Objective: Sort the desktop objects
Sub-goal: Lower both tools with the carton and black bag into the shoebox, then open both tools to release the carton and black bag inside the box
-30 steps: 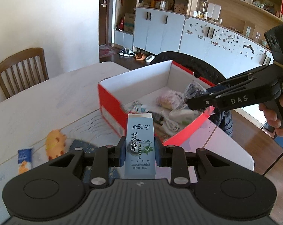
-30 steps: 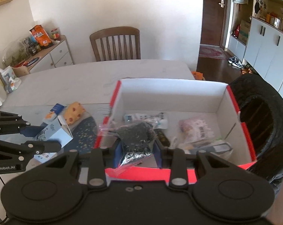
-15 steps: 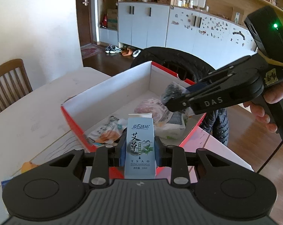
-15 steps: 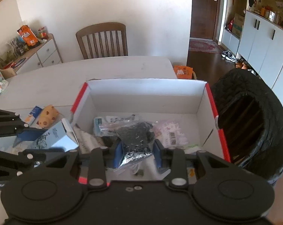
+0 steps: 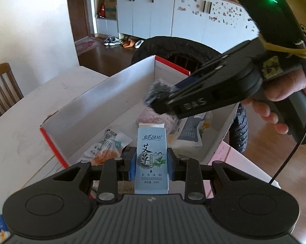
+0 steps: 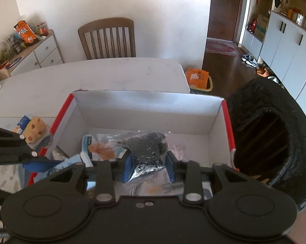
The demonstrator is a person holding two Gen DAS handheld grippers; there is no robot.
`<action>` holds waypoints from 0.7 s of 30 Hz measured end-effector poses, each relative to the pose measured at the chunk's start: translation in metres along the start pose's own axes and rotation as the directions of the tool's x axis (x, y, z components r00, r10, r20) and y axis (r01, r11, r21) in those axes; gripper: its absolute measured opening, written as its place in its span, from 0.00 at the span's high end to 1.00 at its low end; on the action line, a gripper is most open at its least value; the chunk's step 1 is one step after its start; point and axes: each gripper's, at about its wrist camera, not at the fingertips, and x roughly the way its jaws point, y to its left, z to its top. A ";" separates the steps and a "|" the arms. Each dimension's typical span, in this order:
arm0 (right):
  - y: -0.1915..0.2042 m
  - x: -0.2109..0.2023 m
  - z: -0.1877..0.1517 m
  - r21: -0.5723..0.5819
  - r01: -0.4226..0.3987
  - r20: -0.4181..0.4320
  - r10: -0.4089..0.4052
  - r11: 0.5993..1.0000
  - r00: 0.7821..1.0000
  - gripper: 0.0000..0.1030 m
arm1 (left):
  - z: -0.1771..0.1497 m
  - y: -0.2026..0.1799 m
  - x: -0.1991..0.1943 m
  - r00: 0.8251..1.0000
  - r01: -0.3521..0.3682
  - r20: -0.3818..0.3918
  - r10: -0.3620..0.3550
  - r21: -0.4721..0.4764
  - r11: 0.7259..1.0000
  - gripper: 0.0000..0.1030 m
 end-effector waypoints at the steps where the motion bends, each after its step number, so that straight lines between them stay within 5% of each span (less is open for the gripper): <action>1: -0.001 0.004 0.001 -0.002 0.000 -0.005 0.000 1.000 1.000 0.68 | 0.002 -0.001 0.005 1.000 -0.005 -0.008 0.005 0.005 1.000 0.73; 21: -0.007 0.078 0.015 -0.005 -0.040 -0.114 0.039 0.999 0.993 0.67 | 0.001 0.001 0.066 0.983 0.027 -0.181 -0.033 -0.032 0.999 0.73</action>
